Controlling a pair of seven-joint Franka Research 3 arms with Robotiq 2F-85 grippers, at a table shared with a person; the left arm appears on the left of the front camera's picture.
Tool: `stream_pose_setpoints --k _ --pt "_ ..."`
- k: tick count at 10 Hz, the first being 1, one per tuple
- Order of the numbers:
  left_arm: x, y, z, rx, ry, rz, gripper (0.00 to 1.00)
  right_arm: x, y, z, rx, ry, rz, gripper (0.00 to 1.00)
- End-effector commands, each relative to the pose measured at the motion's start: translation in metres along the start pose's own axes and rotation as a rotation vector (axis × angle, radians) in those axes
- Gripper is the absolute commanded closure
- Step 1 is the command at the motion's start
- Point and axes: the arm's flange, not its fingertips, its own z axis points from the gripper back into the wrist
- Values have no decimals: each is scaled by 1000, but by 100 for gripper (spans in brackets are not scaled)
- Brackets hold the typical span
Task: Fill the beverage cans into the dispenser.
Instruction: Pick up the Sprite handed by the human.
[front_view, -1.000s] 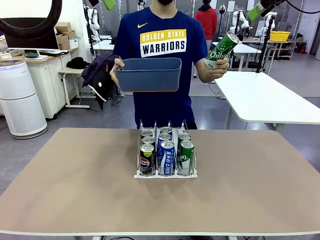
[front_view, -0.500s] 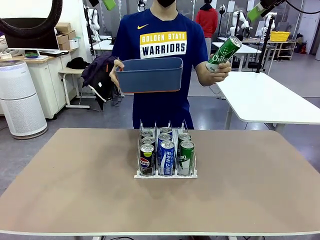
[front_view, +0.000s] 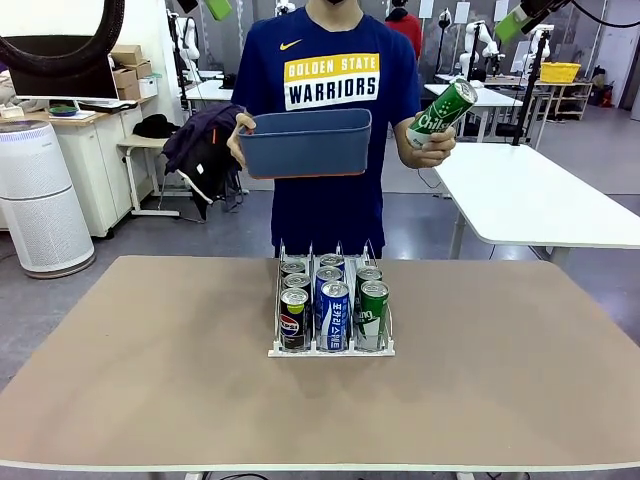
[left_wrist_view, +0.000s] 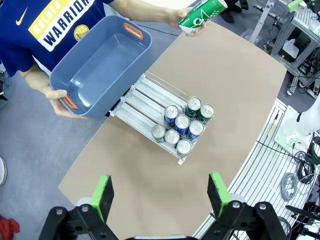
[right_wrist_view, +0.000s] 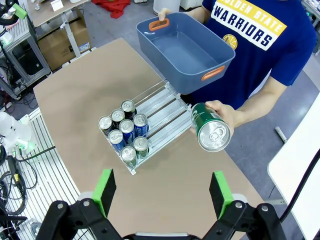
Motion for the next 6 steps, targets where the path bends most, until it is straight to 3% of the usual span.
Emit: stream_pose_setpoints --k 1,6 --pt "-1 0 0 5 -10 2 0 0 0 0 0 0 0 0" --pt "-1 0 0 5 -10 2 0 -4 -29 -28 -51 19 -81 0"
